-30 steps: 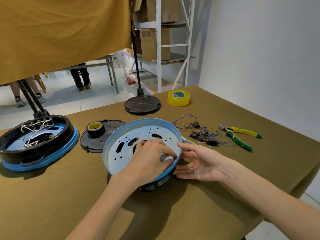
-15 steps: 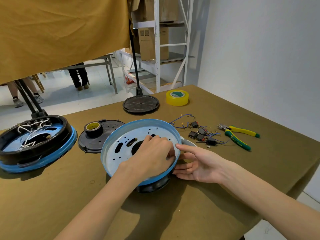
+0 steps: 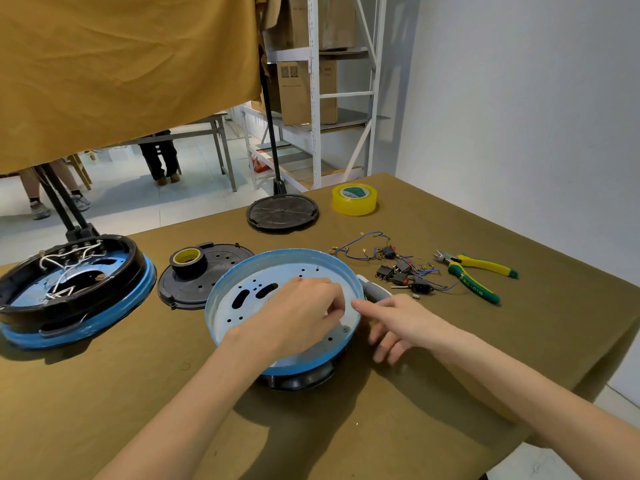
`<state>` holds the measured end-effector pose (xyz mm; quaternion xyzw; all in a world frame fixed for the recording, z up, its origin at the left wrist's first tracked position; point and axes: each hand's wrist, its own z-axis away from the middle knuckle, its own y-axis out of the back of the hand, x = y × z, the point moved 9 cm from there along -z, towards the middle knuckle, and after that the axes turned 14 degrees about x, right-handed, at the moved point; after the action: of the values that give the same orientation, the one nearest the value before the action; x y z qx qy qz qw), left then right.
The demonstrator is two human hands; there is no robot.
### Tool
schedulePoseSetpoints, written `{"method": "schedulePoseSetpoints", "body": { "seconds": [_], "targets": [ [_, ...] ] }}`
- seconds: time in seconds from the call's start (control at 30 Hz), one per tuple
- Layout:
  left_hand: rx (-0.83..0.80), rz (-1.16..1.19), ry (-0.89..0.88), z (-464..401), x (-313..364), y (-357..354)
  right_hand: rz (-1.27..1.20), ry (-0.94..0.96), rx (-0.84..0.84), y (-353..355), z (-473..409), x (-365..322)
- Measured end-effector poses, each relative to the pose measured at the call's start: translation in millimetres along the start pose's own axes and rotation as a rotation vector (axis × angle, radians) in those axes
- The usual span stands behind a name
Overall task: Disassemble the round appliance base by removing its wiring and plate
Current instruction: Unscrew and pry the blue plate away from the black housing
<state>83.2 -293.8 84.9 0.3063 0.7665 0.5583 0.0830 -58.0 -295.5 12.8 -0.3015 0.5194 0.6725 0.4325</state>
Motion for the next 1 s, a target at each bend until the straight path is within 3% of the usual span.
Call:
{"method": "schedulePoseSetpoints", "body": {
  "seconds": [0.1,0.17,0.27,0.33,0.43,0.53,0.63,0.73,0.9,1.0],
  "targets": [
    [0.046,0.19,0.157,13.7,-18.5,4.9,0.321,0.41,0.455,41.9,-1.6,-34.1],
    [0.095,0.238,0.224,24.4,-33.1,9.4,0.597,0.542,0.641,49.2,-1.9,-46.4],
    [0.243,0.3,0.346,37.3,-64.2,26.9,0.964,0.506,0.559,31.8,-22.3,-35.6],
    [0.316,0.308,0.418,47.5,-85.4,37.5,1.02,0.445,0.47,23.0,-29.8,-24.0],
    [0.409,0.327,0.522,65.7,-116.8,52.4,0.893,0.479,0.542,29.5,-25.9,-27.6],
    [0.426,0.349,0.563,75.3,-137.6,58.4,0.5,0.52,0.697,54.2,-11.7,-44.2],
    [0.46,0.354,0.576,77.9,-148.0,62.4,0.115,0.679,0.826,71.4,14.1,-71.3],
    [0.465,0.352,0.583,79.2,-155.1,61.6,-0.079,0.877,0.898,71.1,41.8,-103.5],
    [0.354,0.333,0.562,75.8,-147.1,53.8,-0.142,1.146,0.88,43.4,68.2,-157.5],
    [0.307,0.292,0.46,70.5,-123.8,55.7,-0.188,1.209,0.72,16.2,71.3,-184.9]
  ]
}}
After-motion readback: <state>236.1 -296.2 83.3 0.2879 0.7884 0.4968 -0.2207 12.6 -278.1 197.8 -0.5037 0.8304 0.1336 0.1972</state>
